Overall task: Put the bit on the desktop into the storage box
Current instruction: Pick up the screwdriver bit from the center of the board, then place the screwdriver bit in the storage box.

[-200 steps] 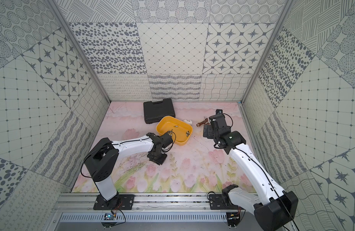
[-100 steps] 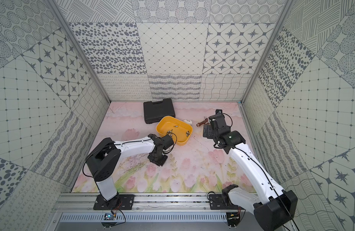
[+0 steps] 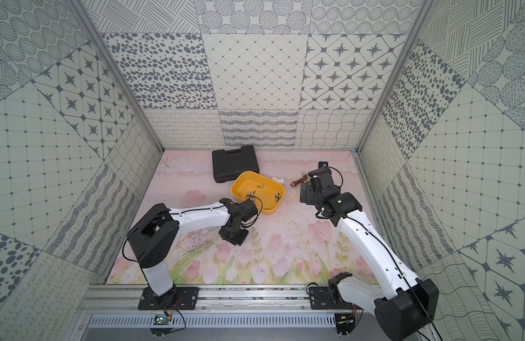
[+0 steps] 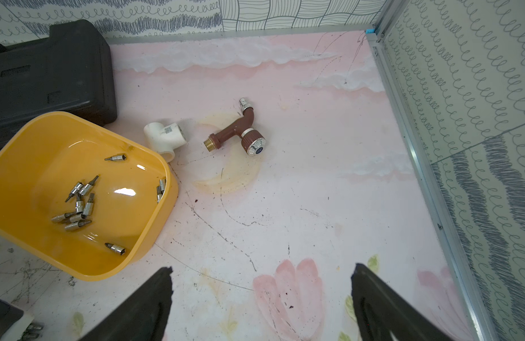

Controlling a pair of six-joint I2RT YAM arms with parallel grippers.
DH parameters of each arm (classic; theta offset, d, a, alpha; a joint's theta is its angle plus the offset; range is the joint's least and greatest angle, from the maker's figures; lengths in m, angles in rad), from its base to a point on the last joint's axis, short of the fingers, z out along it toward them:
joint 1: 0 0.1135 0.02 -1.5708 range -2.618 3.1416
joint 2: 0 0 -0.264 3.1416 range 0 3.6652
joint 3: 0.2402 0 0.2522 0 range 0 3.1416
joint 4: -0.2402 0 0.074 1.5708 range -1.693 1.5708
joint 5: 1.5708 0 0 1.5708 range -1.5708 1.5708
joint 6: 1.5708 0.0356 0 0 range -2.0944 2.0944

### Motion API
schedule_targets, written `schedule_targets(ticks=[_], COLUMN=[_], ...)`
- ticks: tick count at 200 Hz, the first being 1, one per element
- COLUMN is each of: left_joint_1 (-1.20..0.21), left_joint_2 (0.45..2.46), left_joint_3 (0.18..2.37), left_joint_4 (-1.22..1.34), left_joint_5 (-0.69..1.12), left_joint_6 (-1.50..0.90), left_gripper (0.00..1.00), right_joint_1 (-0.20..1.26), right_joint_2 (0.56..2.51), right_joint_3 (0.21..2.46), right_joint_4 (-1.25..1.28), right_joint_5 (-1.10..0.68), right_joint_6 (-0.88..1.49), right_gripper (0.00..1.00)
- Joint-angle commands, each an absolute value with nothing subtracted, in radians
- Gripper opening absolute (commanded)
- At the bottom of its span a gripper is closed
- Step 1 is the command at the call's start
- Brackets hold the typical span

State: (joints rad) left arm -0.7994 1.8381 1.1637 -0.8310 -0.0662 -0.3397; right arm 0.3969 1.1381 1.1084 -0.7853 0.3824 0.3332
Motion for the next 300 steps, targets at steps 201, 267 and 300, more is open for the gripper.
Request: schedule_targets(ticks=[201,267,300], left_joint_1=[-0.727,-0.673,-0.655], left_joint_2=[1.823,1.98,2.08], left_joint_3=[1.602,1.827,1.932], left_joint_4=[-0.916,-0.936,-0.968], left_joint_5=[-0.09,-0.077,-0.079], left_joint_6=[-0.143,-0.083,-0.069], left_gripper=[0.13,0.13,0.13], right_joint_1=[0.39,0.389,0.388], right_joint_2=[1.123,1.119,1.117], right_joint_3=[1.112,1.108,1.11], right_joint_4=[-0.752,-0.752,-0.752], right_joint_5=[0.379,0.371,0.366], right_joint_6=[0.339,0.344,0.348], right_gripper=[0.97,0.97,0.97])
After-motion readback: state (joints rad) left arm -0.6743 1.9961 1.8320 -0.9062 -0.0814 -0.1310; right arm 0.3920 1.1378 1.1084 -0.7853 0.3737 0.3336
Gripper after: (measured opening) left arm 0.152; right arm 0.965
